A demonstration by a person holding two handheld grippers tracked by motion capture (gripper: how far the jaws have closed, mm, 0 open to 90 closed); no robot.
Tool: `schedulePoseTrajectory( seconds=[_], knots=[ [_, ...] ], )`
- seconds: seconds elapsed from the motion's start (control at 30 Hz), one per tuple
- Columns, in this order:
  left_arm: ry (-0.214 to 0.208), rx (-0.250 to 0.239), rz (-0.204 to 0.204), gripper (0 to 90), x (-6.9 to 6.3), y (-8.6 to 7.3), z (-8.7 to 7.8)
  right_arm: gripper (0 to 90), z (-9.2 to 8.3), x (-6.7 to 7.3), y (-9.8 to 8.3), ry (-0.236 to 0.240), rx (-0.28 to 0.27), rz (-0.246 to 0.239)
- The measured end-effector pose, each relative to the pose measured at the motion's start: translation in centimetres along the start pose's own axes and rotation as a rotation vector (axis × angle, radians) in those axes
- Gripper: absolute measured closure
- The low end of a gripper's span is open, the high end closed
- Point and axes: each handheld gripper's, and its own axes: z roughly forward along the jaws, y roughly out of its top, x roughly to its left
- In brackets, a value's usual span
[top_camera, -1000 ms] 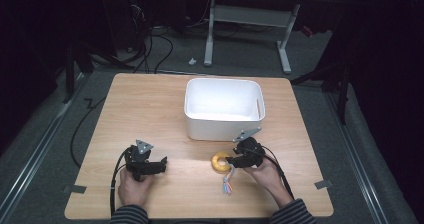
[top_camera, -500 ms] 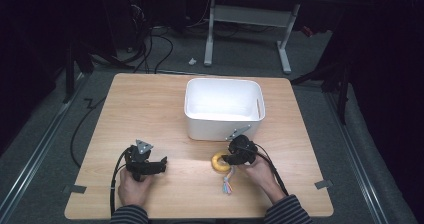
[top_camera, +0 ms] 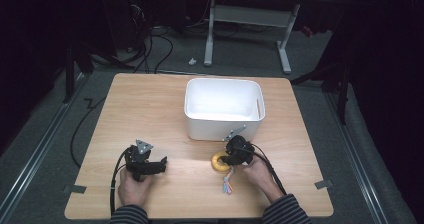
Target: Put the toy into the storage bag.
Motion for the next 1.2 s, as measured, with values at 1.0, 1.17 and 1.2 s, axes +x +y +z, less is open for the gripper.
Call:
schedulePoseTrajectory(
  seconds=[1.0, 1.17, 1.2],
  knots=[
    [0.001, -0.005, 0.001, 10.0, 0.0, 0.1, 0.1, 65.4, 0.0, 0.6, 0.3, -0.037, 0.03, -0.059],
    [-0.005, -0.009, 0.003, 12.1, 0.0, 0.2, 0.2, 68.1, -0.6, 0.2, 0.1, -0.022, 0.008, -0.044],
    [-0.005, -0.009, 0.005, 12.4, 0.1, 0.3, 0.2, 68.2, -1.2, 0.0, 0.0, -0.03, -0.007, -0.047]
  ],
)
